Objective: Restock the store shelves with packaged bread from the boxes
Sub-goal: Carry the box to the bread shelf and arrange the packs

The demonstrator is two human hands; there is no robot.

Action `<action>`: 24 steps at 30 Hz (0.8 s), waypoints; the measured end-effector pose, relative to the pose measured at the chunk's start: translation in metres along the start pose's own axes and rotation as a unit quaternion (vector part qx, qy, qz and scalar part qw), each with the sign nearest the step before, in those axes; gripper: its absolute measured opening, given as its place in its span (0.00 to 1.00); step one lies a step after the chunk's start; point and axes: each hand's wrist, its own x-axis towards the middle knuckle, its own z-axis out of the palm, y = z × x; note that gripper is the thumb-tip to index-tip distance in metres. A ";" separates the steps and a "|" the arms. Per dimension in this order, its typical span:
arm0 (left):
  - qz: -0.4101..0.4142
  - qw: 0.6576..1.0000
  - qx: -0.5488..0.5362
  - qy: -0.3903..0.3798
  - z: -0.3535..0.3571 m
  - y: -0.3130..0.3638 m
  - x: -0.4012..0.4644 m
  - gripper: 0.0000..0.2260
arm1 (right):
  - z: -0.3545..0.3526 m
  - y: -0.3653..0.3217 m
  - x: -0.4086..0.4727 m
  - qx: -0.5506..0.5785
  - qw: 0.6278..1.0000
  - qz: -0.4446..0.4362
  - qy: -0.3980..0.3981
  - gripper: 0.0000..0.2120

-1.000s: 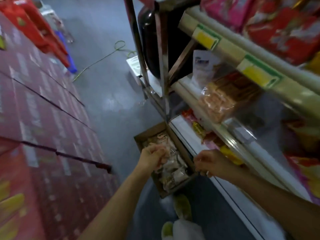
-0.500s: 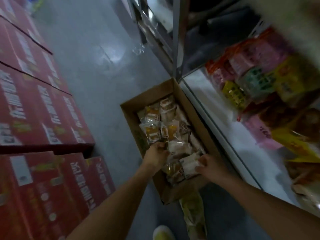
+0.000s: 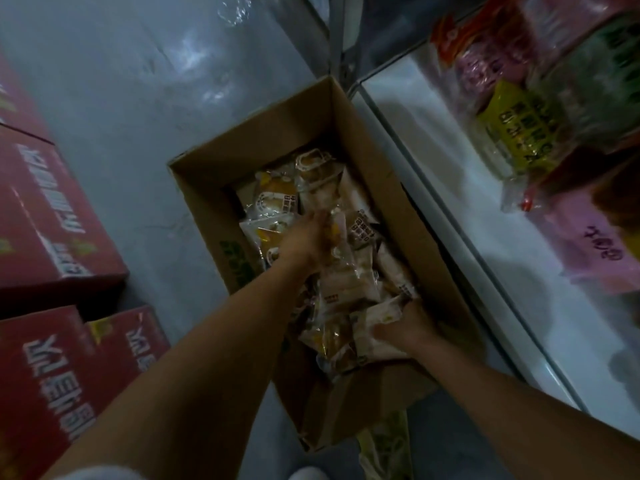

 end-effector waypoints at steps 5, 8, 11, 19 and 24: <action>0.056 0.977 0.203 0.040 -0.003 -0.010 0.008 0.36 | 0.014 0.004 0.004 0.078 0.996 -0.037 -0.035 0.53; 0.120 0.963 0.242 0.025 -0.002 -0.013 0.004 0.37 | 0.012 0.004 0.001 0.064 0.997 -0.041 -0.028 0.44; 0.123 0.976 0.176 -0.035 -0.002 -0.012 -0.008 0.34 | 0.006 0.004 -0.009 0.071 0.996 -0.043 -0.028 0.41; -0.084 0.963 -0.250 0.064 -0.012 0.005 -0.073 0.26 | -0.027 -0.007 -0.089 0.282 0.957 -0.063 0.016 0.31; -0.169 0.830 -0.526 0.079 -0.046 0.027 -0.154 0.32 | -0.059 -0.031 -0.174 0.388 0.911 -0.128 0.052 0.24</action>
